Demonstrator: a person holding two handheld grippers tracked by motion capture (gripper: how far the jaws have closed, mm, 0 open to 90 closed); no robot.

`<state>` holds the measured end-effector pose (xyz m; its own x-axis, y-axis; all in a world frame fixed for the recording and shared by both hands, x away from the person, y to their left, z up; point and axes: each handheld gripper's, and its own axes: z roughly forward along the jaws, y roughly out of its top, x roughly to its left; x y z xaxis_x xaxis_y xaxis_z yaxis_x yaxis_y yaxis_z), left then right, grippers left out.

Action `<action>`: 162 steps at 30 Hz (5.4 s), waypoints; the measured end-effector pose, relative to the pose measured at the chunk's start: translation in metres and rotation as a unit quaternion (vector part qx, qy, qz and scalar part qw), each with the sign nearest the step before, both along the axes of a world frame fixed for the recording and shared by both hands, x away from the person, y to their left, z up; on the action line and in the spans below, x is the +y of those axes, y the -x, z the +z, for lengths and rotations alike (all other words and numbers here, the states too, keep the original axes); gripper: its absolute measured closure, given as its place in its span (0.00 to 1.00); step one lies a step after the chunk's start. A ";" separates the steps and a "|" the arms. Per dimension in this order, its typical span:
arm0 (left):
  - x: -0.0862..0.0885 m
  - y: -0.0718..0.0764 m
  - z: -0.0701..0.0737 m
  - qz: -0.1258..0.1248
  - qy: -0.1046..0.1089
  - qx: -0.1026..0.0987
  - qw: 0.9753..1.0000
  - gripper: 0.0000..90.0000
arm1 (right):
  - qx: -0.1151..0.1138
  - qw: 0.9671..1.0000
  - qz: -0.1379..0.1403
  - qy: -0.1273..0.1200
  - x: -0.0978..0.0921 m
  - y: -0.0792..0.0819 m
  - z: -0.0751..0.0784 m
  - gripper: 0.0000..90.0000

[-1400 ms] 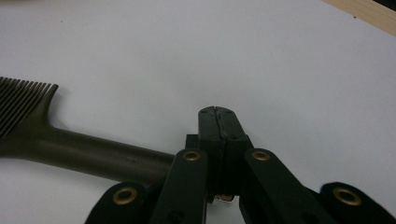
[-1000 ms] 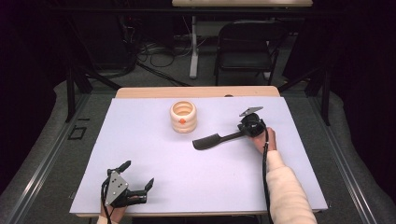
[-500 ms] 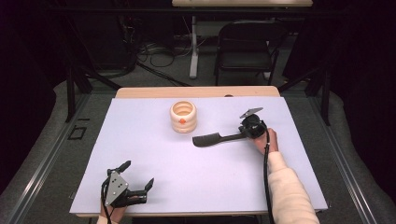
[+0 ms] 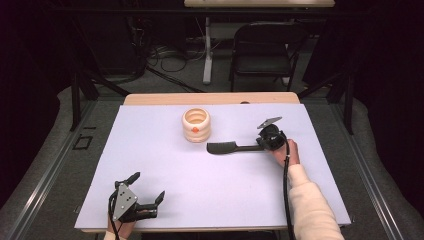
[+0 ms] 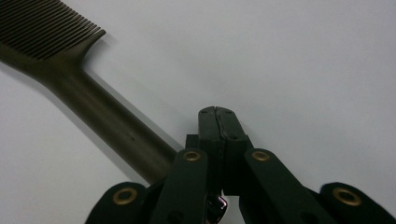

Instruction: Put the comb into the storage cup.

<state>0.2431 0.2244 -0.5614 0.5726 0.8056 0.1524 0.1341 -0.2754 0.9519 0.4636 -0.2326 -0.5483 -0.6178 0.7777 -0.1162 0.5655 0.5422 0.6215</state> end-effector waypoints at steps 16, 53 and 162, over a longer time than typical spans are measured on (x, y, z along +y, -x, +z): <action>0.000 0.000 0.000 0.000 -0.001 -0.001 1.000 0.01 | 0.012 1.000 0.010 0.002 0.001 0.006 0.001 1.00; -0.001 0.000 0.000 -0.001 -0.002 -0.003 1.000 0.01 | 0.037 0.999 0.029 0.005 0.007 0.013 0.004 1.00; -0.001 0.001 -0.001 -0.004 -0.003 -0.006 1.000 0.01 | 0.081 0.974 0.167 0.128 0.072 0.004 0.032 0.62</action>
